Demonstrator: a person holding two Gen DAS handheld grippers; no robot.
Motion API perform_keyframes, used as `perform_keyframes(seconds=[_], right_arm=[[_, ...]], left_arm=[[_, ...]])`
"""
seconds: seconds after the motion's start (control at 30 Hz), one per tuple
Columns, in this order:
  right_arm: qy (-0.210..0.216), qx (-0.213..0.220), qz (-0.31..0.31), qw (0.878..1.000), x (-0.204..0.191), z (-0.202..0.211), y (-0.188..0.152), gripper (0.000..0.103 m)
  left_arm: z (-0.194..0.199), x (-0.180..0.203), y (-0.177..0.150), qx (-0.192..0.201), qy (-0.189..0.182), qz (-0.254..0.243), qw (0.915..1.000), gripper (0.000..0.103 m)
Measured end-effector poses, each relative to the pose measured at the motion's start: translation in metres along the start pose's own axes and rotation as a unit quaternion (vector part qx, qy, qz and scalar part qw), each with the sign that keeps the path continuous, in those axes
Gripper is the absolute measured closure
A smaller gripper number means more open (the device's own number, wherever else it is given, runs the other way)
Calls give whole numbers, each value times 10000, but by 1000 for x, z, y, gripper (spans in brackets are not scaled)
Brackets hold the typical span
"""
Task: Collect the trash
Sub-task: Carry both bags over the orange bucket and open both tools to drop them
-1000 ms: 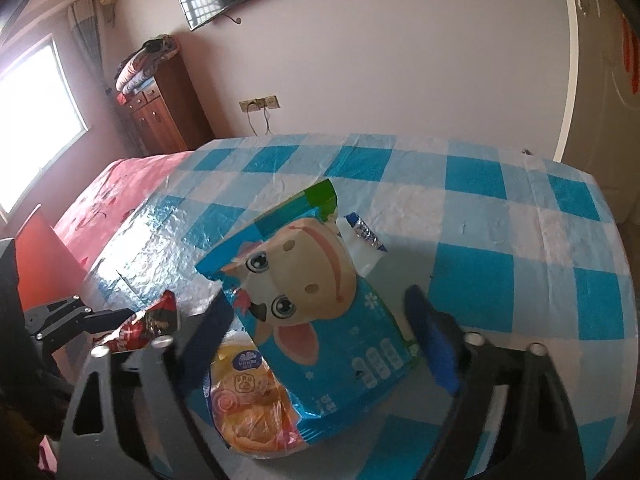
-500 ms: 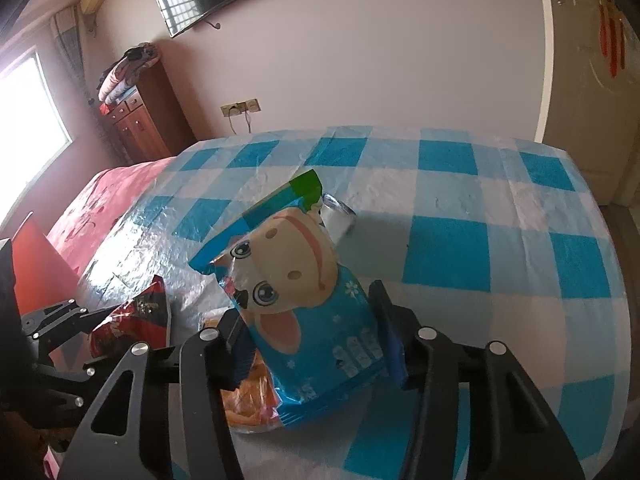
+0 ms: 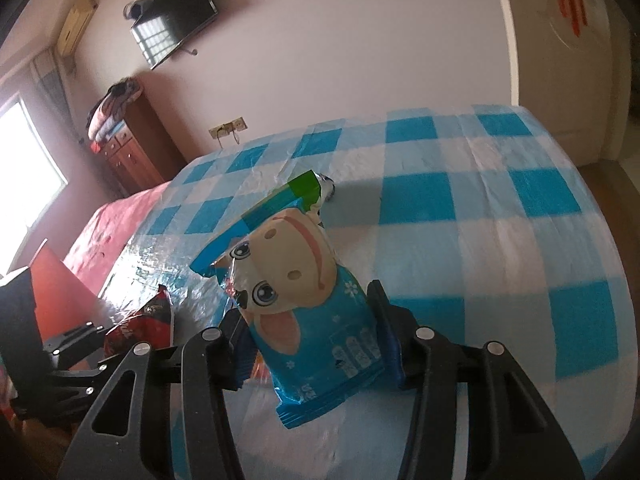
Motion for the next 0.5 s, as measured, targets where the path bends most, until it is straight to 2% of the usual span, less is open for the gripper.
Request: perform_keyframes(seconds=[0.27, 0.5], right_arm=[[72, 47, -565, 9984, 2, 31, -19, 52], [316, 52, -1027, 9942, -3, 55, -30, 52]], left_arm=[[16, 1, -11, -16, -151, 192, 9997, 49], [36, 0, -17, 82, -251, 297, 9992, 49]])
Point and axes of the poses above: each gripper's, at about its wrist camera, not at the fingertips, and z roughly against the way its jaws point, x to its right, y to its top, the point moved 1 cm from there along -z, roughly the way its jaws point, and after that the axes turned 13 degrees about x, right-handed, at the moved point
